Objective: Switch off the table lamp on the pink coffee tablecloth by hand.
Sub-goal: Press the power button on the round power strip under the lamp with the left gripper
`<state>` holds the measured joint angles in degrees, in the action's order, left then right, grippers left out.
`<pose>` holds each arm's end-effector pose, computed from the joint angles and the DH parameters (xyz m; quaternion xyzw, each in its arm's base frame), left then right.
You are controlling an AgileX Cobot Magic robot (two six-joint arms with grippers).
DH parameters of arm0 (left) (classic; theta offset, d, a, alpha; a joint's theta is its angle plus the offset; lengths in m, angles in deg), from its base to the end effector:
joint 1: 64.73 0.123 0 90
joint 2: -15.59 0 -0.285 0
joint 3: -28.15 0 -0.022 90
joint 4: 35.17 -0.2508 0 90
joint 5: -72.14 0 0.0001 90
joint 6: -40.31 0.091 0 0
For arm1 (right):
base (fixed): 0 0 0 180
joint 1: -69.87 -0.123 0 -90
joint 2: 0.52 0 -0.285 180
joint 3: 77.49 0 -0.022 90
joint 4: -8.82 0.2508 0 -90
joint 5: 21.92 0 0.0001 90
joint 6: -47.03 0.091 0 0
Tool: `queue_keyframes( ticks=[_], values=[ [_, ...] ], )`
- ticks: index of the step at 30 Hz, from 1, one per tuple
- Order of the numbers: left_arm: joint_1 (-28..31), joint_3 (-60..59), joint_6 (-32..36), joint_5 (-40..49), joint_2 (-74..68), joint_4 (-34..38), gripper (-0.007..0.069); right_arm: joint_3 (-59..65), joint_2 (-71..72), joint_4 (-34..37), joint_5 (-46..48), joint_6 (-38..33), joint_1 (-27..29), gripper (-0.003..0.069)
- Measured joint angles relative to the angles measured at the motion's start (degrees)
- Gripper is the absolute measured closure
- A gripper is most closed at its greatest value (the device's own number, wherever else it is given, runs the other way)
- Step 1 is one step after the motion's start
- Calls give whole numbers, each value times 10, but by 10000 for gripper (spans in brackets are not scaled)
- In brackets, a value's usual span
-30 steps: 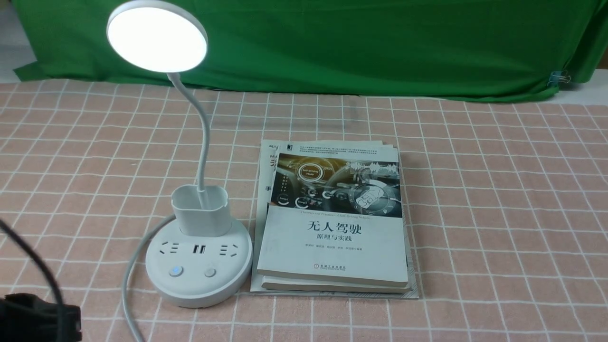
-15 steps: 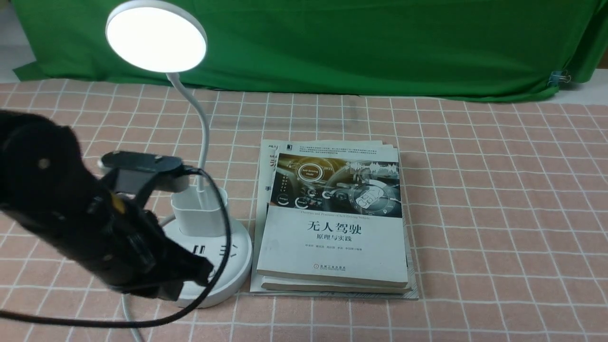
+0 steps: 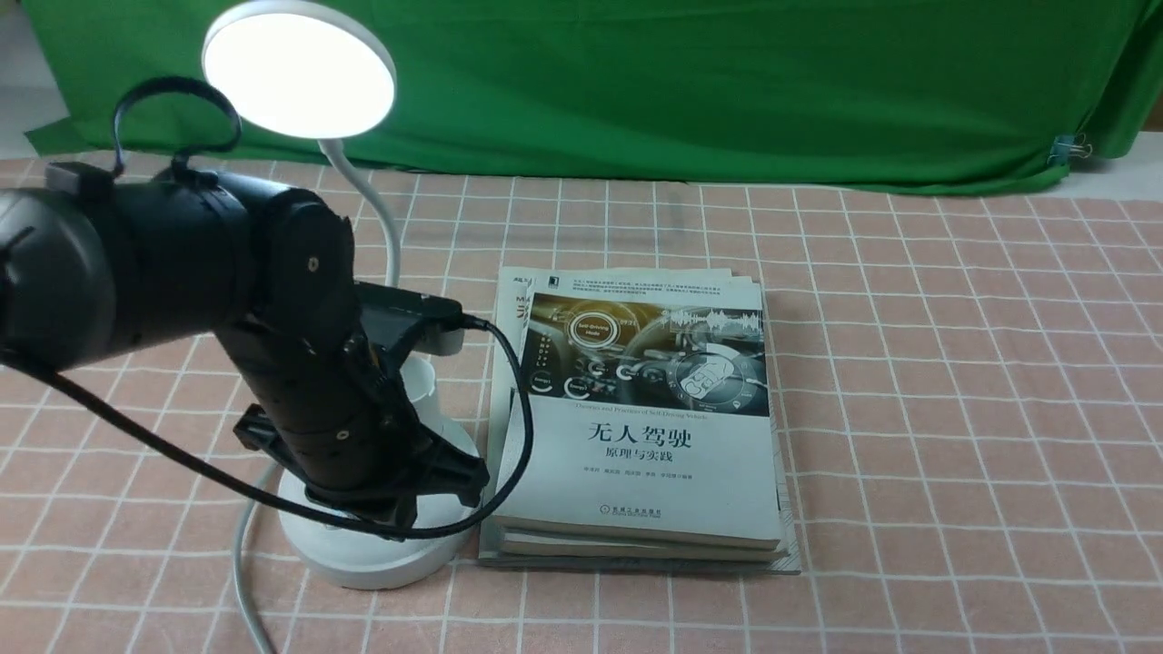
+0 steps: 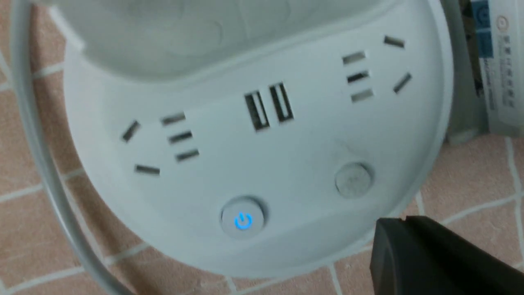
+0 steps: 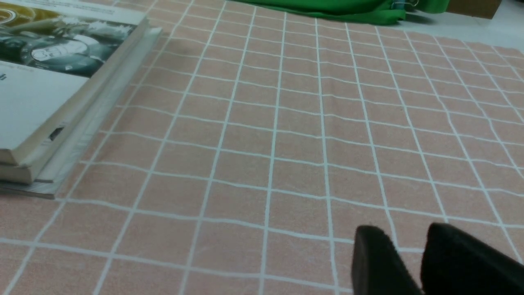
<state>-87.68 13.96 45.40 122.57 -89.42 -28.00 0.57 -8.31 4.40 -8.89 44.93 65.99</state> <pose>0.2913 -0.1329 0.2061 0.2065 0.9729 -0.0650 0.0811 0.0560 0.0022 0.1876 -0.0625 0.7569 -0.0209 0.6502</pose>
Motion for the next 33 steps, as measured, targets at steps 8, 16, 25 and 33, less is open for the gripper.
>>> queue_keyframes(
  ticks=[8, 16, 25, 33],
  values=[
    [3, 9, 0, -16, -35, -3, 633, 0, 0, 0, 0, 0, 0, 419],
    [4, 25, 0, 15, -31, -4, 633, 0, 0, 0, 0, 0, 0, 419],
    [4, 45, 0, 20, -12, -5, 633, 0, 0, 0, 0, 0, 0, 419],
    [4, 46, 1, 25, -56, -10, 633, 0, 0, 0, 0, 0, 0, 419]
  ],
)
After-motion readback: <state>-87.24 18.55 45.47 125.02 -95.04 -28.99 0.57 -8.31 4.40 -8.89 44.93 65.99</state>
